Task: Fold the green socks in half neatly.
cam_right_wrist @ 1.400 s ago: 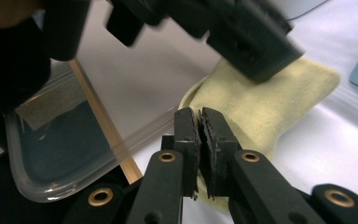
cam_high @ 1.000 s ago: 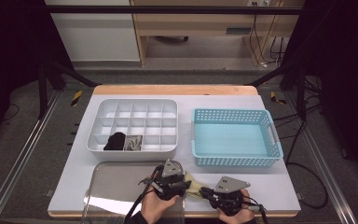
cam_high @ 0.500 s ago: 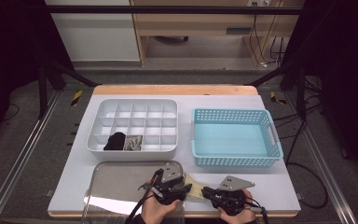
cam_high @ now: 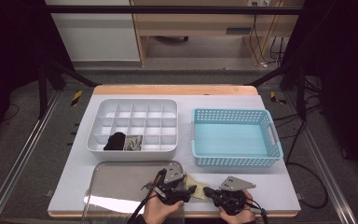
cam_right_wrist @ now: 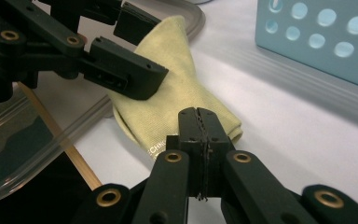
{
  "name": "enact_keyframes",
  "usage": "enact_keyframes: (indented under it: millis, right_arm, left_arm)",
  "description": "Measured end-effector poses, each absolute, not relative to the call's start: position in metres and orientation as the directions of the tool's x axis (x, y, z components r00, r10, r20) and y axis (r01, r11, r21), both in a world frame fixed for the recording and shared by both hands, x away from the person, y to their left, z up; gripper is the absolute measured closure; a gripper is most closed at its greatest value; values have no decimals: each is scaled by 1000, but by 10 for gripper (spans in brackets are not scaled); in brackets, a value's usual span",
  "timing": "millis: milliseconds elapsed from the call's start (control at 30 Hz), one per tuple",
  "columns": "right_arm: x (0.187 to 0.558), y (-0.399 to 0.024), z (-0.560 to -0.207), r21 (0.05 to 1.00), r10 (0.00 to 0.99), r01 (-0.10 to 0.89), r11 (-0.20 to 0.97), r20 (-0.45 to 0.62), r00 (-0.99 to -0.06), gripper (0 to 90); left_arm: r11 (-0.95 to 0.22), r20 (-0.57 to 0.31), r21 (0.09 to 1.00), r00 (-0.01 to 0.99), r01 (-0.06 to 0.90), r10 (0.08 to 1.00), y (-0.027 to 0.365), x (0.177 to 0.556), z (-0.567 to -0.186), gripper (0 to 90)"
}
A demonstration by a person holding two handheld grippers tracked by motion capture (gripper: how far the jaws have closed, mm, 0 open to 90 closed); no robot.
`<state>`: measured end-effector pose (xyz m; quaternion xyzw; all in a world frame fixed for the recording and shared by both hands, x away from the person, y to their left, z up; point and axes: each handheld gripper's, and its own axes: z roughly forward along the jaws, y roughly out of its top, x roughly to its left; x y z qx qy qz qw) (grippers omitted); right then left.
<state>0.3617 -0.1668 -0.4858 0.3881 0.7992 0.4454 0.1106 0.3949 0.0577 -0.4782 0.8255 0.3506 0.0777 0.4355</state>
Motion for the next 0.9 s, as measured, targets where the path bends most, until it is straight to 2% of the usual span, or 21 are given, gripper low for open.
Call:
enact_keyframes:
  millis: [200, 367, 500, 700, 900]
  right_arm:
    - [360, -171, -486, 784, 732, 548, 291, 186, -655, 900]
    - [361, -172, -487, 782, 737, 555, 284, 193, -648, 900]
    - [361, -173, -487, 780, 738, 562, 273, 205, -643, 899]
    - [362, -174, -487, 788, 734, 556, 264, 210, -646, 878]
    - [362, -185, -481, 838, 768, 510, 194, 194, -611, 810]
  left_arm:
    - [-381, -196, 767, 754, 517, 627, 52, 394, -482, 393]
    - [-371, -247, 747, 748, 552, 615, 51, 396, -485, 432]
    - [-361, -276, 735, 740, 574, 613, 52, 396, -486, 494]
    - [-359, -301, 726, 740, 587, 601, 51, 395, -484, 636]
    - [-341, -325, 726, 734, 598, 596, 53, 394, -481, 676]
